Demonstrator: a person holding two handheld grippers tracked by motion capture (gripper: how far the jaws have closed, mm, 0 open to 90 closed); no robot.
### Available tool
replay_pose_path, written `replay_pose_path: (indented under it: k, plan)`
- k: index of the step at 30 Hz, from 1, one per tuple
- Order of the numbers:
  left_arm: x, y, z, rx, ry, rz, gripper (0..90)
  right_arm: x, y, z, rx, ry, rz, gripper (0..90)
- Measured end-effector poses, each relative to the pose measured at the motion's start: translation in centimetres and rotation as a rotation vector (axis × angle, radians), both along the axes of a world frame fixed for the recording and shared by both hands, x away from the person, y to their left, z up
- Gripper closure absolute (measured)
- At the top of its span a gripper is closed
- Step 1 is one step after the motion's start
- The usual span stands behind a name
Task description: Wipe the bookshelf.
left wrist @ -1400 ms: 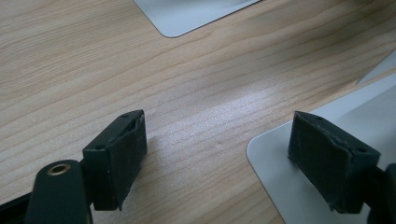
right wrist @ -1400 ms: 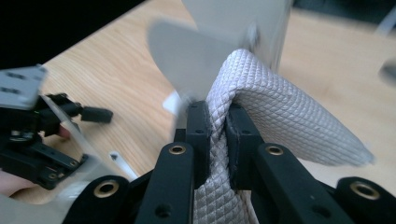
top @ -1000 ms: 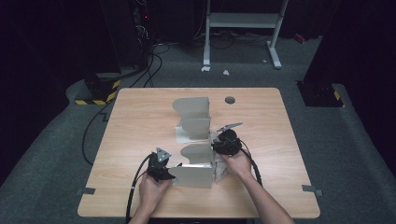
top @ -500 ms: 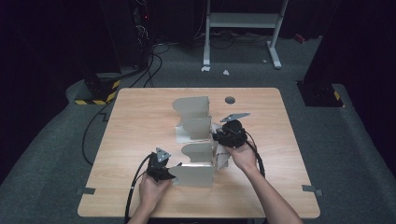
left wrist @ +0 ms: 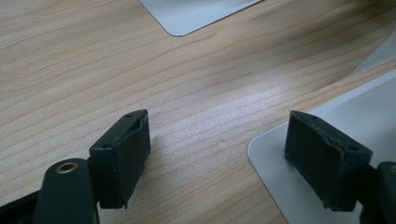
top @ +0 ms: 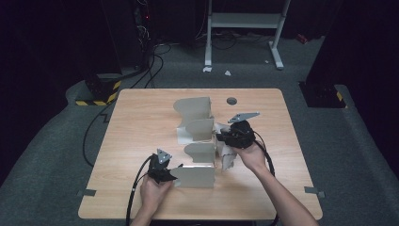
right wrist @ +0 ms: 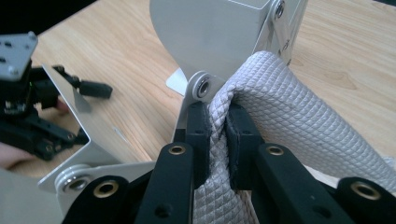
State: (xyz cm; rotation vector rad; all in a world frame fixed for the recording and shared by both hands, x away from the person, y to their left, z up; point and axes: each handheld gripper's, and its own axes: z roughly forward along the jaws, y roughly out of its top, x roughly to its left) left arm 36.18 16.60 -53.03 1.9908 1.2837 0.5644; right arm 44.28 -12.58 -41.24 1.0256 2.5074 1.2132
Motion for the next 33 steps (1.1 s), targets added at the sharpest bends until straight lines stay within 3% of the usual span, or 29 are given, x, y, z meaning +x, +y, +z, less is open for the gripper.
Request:
replay_pose_path:
  k: [5, 8, 13, 14, 16, 18, 19, 20, 21, 22, 25, 31, 32, 33]
  plan:
    - [0.0, 0.0, 0.0, 0.000, 0.000, 0.000, 22.6, 0.2, -0.4, 0.6, 0.025, 0.014, 0.014, 81.7]
    - [0.0, 0.0, 0.0, -0.002, 0.000, 0.000, 22.7, 0.3, -0.1, 1.1, -0.007, 0.006, 0.032, 81.7]
    - [-0.1, 0.1, 0.0, -0.002, -0.002, -0.015, 22.9, -0.3, 0.0, 1.1, 0.018, -0.008, -0.005, 81.7]
    - [-0.1, 0.1, 0.0, 0.000, -0.002, -0.028, 23.0, -0.6, 0.2, 0.5, 0.051, 0.002, -0.041, 81.8]
    - [-0.1, 0.0, 0.0, -0.001, -0.001, -0.034, 23.0, -0.6, 0.3, 0.1, 0.052, 0.007, -0.050, 81.8]
    - [-0.1, 0.0, 0.0, -0.002, -0.002, -0.042, 23.0, -0.3, 1.0, -2.2, 0.038, 0.060, -0.086, 81.9]
    - [-0.1, 0.0, 0.0, -0.003, -0.001, -0.043, 23.0, -0.3, 1.0, -2.2, 0.038, 0.060, -0.086, 81.9]
    - [-0.1, 0.0, 0.0, -0.004, -0.001, -0.043, 23.1, 0.1, 1.4, -4.2, 0.008, 0.104, -0.103, 81.9]
    - [-0.1, 0.0, 0.0, -0.004, -0.001, -0.043, 23.1, 0.1, 1.4, -4.2, 0.008, 0.104, -0.103, 81.9]
    - [-0.1, 0.0, 0.0, -0.004, -0.002, -0.043, 23.1, 0.6, 1.3, -5.4, 0.010, 0.142, -0.118, 81.9]
    - [-0.1, 0.0, 0.0, -0.004, -0.002, -0.043, 23.2, 0.9, 1.2, -5.8, 0.004, 0.151, -0.131, 81.9]
    - [-0.1, -0.1, 0.0, -0.001, -0.003, -0.025, 23.3, 1.1, 0.0, -3.9, 0.038, 0.111, -0.123, 81.9]
    - [-0.1, 0.0, 0.0, -0.001, -0.002, -0.018, 23.3, 1.1, -0.2, -2.2, 0.057, 0.071, -0.113, 81.9]
    - [-0.1, 0.0, 0.0, -0.001, -0.002, -0.018, 23.2, 1.0, -0.2, -1.6, 0.069, 0.062, -0.112, 81.9]
